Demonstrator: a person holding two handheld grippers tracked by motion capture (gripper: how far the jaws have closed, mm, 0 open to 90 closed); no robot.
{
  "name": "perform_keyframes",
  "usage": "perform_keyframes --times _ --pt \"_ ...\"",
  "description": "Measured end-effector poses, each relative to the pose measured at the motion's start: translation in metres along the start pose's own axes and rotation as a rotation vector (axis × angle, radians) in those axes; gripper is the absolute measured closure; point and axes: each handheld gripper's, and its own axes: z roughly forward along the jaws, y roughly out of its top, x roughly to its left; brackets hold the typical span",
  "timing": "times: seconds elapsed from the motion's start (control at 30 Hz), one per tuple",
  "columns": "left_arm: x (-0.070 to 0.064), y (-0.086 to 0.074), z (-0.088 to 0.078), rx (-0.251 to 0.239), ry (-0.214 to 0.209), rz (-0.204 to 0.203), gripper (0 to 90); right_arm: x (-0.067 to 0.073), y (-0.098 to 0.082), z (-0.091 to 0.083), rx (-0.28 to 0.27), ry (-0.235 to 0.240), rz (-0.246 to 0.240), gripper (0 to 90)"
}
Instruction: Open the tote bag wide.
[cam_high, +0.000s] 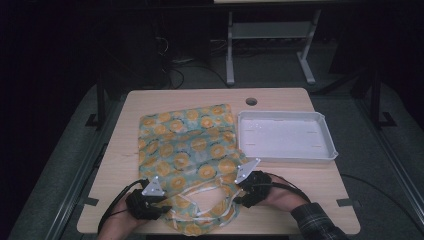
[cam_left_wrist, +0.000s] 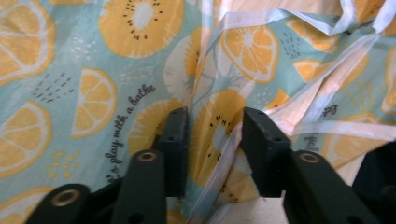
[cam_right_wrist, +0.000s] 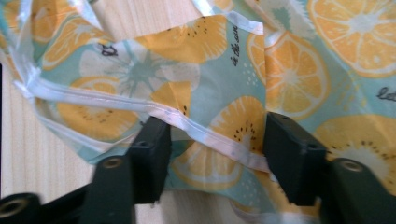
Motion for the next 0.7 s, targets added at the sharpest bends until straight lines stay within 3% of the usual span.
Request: perform_keyframes --times 0.17,0.4,0.7 --pt "0.007 0.001 0.000 0.006 0.004 0.003 77.6 -0.002 0.000 -0.002 0.000 -0.008 0.024 58.4" --pt "0.013 0.000 -0.002 0.022 0.019 -0.009 88.3 -0.002 0.000 -0.002 -0.007 0.054 0.031 83.8" --pt "0.021 -0.010 -0.011 0.041 -0.007 -0.065 89.7 0.006 0.004 0.002 -0.015 0.129 -0.004 88.4"
